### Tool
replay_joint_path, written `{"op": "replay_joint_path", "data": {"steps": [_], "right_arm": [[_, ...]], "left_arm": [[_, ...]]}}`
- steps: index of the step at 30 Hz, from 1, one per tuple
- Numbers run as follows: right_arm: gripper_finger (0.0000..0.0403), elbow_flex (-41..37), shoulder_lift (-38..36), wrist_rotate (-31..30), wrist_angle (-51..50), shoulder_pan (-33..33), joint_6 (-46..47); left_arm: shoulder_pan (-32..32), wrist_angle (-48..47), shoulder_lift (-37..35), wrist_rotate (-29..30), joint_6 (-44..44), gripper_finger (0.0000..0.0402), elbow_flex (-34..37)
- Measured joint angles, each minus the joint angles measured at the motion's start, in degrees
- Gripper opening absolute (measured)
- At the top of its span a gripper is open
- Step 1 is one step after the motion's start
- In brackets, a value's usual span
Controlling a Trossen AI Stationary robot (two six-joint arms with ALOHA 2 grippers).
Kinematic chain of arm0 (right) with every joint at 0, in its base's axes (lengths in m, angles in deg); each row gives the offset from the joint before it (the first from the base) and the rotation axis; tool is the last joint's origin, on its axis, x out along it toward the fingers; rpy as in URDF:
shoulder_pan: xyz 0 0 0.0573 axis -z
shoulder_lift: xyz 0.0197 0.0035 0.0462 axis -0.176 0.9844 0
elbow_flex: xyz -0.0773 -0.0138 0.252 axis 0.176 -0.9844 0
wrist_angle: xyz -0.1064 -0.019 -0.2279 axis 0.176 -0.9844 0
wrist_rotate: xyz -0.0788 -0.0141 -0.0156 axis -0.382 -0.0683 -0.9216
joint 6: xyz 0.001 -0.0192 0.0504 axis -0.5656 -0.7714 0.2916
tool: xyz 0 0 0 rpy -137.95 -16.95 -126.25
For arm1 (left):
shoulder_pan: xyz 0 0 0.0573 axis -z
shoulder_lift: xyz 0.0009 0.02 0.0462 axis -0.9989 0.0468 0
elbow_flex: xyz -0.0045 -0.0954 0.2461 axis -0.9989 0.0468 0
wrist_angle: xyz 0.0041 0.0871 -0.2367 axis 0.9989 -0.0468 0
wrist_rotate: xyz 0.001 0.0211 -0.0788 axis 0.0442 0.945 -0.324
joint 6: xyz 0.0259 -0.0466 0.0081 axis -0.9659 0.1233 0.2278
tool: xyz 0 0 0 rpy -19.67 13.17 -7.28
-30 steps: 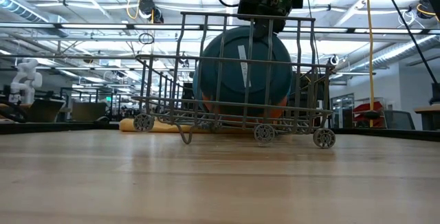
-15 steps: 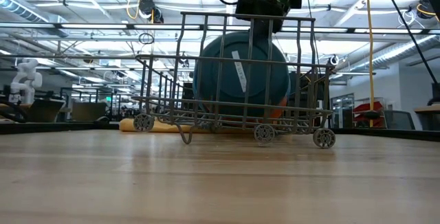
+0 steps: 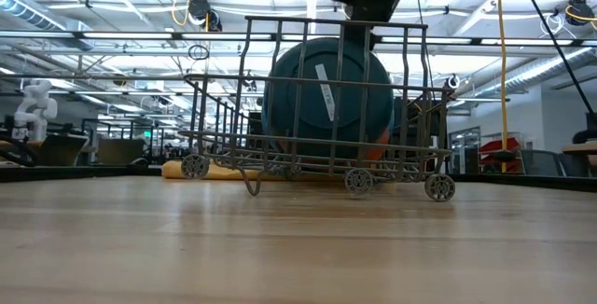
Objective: Sort dishes
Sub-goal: Put the green plate into the dish rack, then return to Home Position
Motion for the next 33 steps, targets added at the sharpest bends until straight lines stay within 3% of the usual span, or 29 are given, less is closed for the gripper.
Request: {"op": "replay_joint_path", "data": {"steps": [4, 12, 22, 29, 33], "right_arm": [[0.0194, 0.0, -2.85, -5.1, 2.94, -0.38, 1.49], [0.0194, 0.02, -4.07, -8.52, 4.83, -1.1, 2.77], [0.0194, 0.02, -3.77, -8.99, 7.5, -4.29, 1.57], [0.0194, 0.0, -8.18, -9.61, 17.9, -8.45, 1.39], [0.0194, 0.0, -13.29, -14.91, 23.53, -11.8, 0.6]], "left_arm": [[0.0, 0.02, 0.0, 0.0, -0.02, 0.013, 0.0], [0.0, 0.04, 0.0, 0.0, -0.02, 0.013, 0.0], [-0.01, 0.02, 0.0, -0.17, 0.1, 0.013, 0.0], [-0.06, 0.93, 0.01, -8.67, 2.58, 0.013, 0.0], [-1.61, 3.47, -0.09, -11.54, 3.92, 0.013, 1.41]]}}
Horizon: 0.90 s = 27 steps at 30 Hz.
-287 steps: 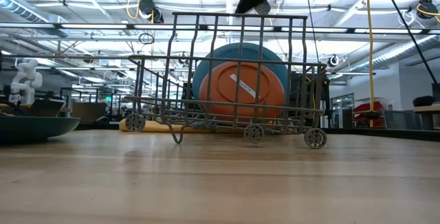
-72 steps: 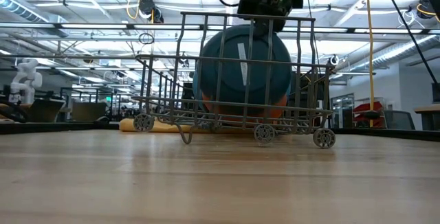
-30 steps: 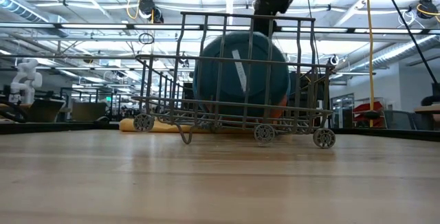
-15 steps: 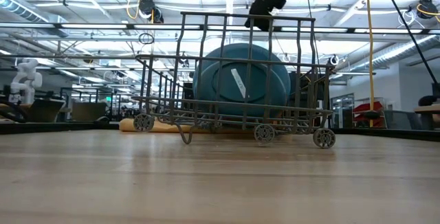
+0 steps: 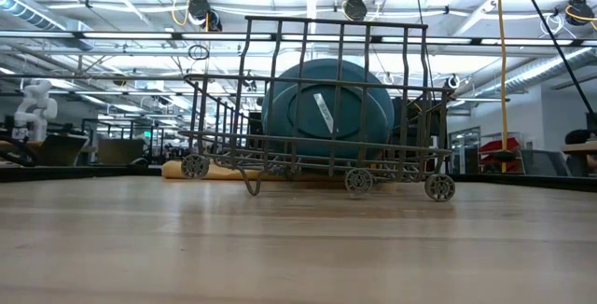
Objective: Sort dishes
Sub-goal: Return to Home Position
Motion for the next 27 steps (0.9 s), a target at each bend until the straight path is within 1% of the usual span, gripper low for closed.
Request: {"op": "replay_joint_path", "data": {"steps": [3, 6, 8, 10, 12, 13, 15, 18, 19, 24, 27], "right_arm": [[0.0193, 0.02, -4.44, -4.49, 2.91, -3.07, -1.08], [0.0182, 0.02, -8.95, -9.35, 4.77, -6.55, -1.35], [0.0168, 0.02, -11.47, -12.06, 4.94, -9.07, -1.61], [0.015, 0.02, -13.45, -14.21, 4.35, -11.6, -2.3], [0.0125, 0.02, -14.76, -16.52, 3.53, -14.23, -2.83], [0.011, 0.02, -15.2, -17.78, 3.01, -15.53, -3.22], [0.0075, 0.02, -15.71, -19.94, 1.21, -18.18, -4.16], [0.0019, -0.25, -15.74, -23.81, -0.97, -22.15, -5.6], [0.001, -1.1, -15.75, -25.07, -0.58, -23.4, -6.02], [0.0002, -9.45, -16.29, -31.15, 4.57, -27.85, -5.33], [0.0001, -17.11, -18.12, -33.62, 11.32, -29.55, -2.59]], "left_arm": [[-1.78, 6.73, -0.23, -6.48, -0.66, 0.0129, 3.09], [-4.61, 9.32, -0.36, -12.98, -0.91, 0.0114, 4.85], [-6.69, 9.34, -0.34, -14.72, -0.06, 0.0091, 5.91], [-8.71, 9.25, -0.32, -15.81, 0.76, 0.0056, 6.97], [-10.69, 9.17, -0.34, -17.64, 1.66, 0.0018, 7.94], [-11.65, 8.94, -0.33, -18.83, 2.29, 0.001, 8.33], [-13.38, 9.27, -0.34, -21.06, 3.86, 0.0007, 9.32], [-15.48, 9.4, -0.56, -22.47, 5.94, 0.0003, 11.12], [-16.09, 9.36, -0.68, -22.63, 6.6, 0.0003, 11.81], [-18.27, 10.85, -0.76, -25.04, 9.97, 0.0001, 15.18], [-18.93, 12.85, -0.81, -26.49, 12.06, 0.0001, 17.29]]}}
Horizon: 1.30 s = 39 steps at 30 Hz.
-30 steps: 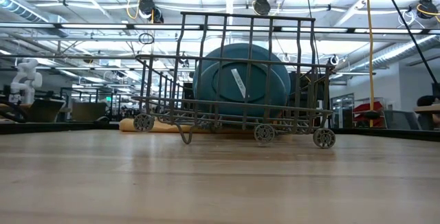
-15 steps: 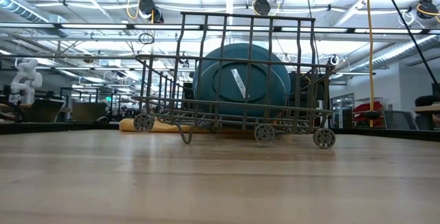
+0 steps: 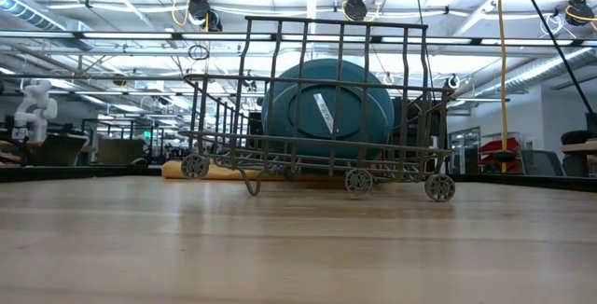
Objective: Sort dishes
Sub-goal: Return to Home Position
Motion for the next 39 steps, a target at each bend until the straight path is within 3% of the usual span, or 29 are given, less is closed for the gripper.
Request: {"op": "replay_joint_path", "data": {"steps": [7, 11, 15, 25, 31, 39], "right_arm": [[0.0001, -21.91, -8.7, -8.7, 19.19, -5.43, 7.01], [0.0, -34.89, -17.92, -14.13, 31.23, -9.69, 7.51], [0.0, -45.72, -27.74, -15.81, 38.61, -11.91, 6.19], [0.0, -63.36, -50.24, -19.32, 40.69, -11.89, 4.24], [0.0, -70.97, -67.39, -17.84, 38.75, -11.91, 3.43], [0.0, -72.57, -67.97, -16.98, 33.27, -11.89, 6.66]], "left_arm": [[-0.03, 2.06, -3.01, -3.54, 3.7, 0.0, 5.42], [0.74, 9.48, -9.81, -4.09, 5.04, 0.0, 13.62], [0.63, 14.95, -17.72, -2.33, 5.0, 0.0, 21.18], [0.72, 15.64, -25.72, 2.28, 5.04, 0.0, 31.62], [0.69, 25.59, -26.87, 2.55, 5.02, 0.0, 38.01], [-0.54, 26.81, -28.29, 2.44, 3.03, 0.0, 41.04]]}}
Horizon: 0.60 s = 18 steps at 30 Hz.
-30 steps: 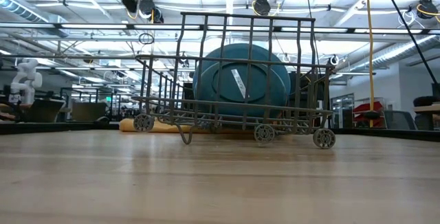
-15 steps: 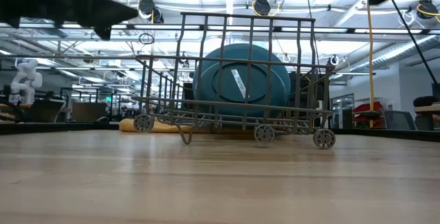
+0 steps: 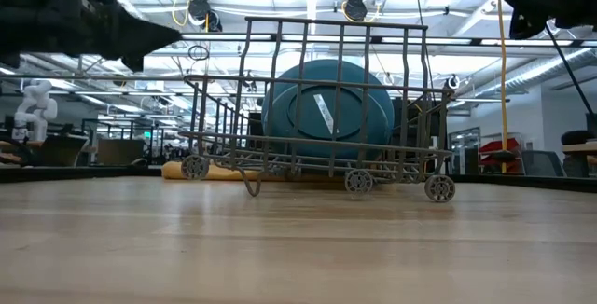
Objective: Sort dishes
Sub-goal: Return to Home Position
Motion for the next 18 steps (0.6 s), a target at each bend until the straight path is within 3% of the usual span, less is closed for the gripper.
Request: {"op": "replay_joint_path", "data": {"steps": [5, 13, 18], "right_arm": [[0.0, -0.36, -0.01, 1.64, -1.83, -0.02, 4.31], [0.0, -5.53, -0.02, 2.92, 3.78, 0.02, 5.9], [0.0, -6.49, -0.02, 2.91, 0.81, 0.04, 10.79]], "left_arm": [[-1.54, -0.15, -0.22, -4.09, 0.73, 0.0, 2.12], [-2.5, -0.1, -0.22, -6.88, 0.89, 0.0, 2.21], [-2.5, -2.54, -0.21, -6.91, 0.52, 0.0, 2.24]]}}
